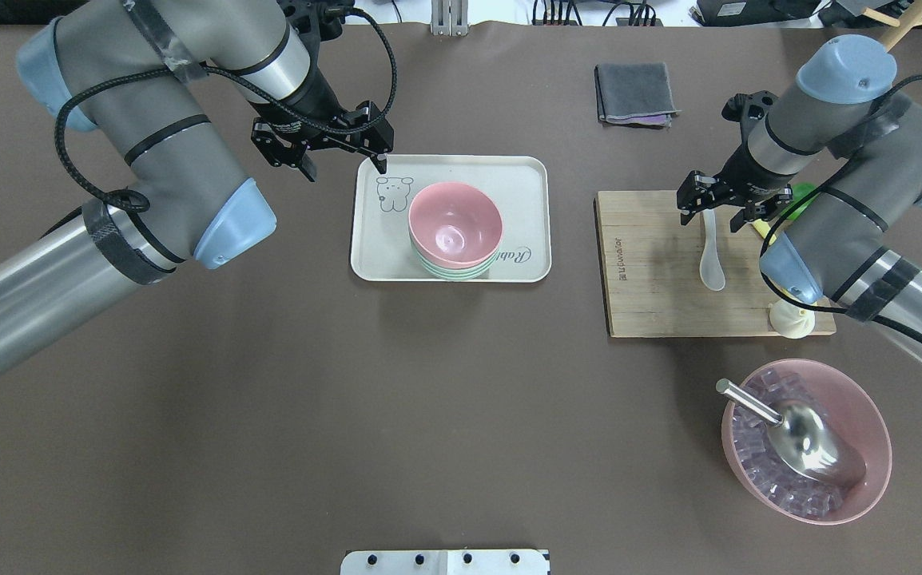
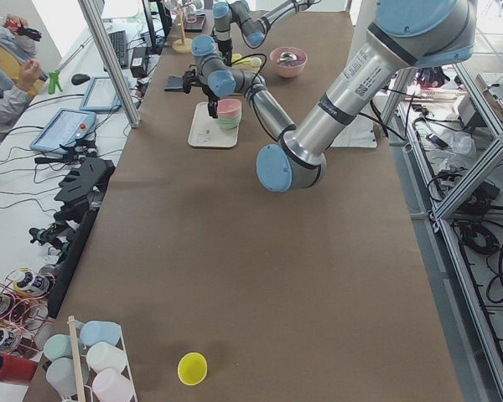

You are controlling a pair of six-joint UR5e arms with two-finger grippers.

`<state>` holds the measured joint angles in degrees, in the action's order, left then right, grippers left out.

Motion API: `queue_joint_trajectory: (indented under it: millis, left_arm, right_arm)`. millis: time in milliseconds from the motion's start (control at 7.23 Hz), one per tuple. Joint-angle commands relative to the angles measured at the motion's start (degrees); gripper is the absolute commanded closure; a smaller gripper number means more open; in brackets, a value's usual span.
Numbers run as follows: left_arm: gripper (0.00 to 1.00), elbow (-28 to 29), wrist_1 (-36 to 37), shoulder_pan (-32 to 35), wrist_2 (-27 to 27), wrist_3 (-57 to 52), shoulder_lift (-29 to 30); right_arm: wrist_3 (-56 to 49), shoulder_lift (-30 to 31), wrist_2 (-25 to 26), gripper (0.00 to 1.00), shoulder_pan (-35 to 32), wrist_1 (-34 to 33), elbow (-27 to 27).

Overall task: Stack pink bowl on green and place spoon
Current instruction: 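Release the pink bowl with the left gripper while the right grasps the white spoon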

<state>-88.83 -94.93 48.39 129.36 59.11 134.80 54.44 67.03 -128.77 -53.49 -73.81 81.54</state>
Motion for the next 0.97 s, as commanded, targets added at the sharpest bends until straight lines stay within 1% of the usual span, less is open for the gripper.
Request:
queue_joint_trajectory:
  millis: [0,138,277,415,553,691,830]
  left_arm:
    - [0.02,-0.47,0.27,0.12,-0.25,0.13,-0.06]
    - [0.02,-1.34,0.36,0.65,-0.25,0.13,-0.41]
    - [0.02,-1.52,0.36,0.74,-0.25,0.22,-0.41]
    - [0.02,-2.22,0.36,0.91,-0.25,0.22,-1.28]
    - [0.02,-2.92,0.36,0.92,-0.16,0.13,-1.99]
    - [0.02,-3.97,0.36,1.79,0.28,0.13,-2.69]
    - [0.02,-8.25,0.36,2.93,0.45,-0.74,-7.31]
  right_arm:
    - [0.57,0.21,-0.42,1.0,0.14,0.07,0.46]
    - [-0.12,1.08,-0.43,1.0,0.05,0.15,0.29]
    - [0.4,1.61,-0.6,1.0,-0.47,2.16,0.55]
    - [1.62,0.48,-1.21,1.0,-0.82,2.61,0.99]
    - [3.63,-1.7,-1.22,1.0,-0.83,2.7,1.08]
    - [8.7,-6.25,-0.96,1.0,-0.13,2.44,0.56]
    - [16.67,-11.6,-0.52,1.0,0.83,2.18,-0.23]
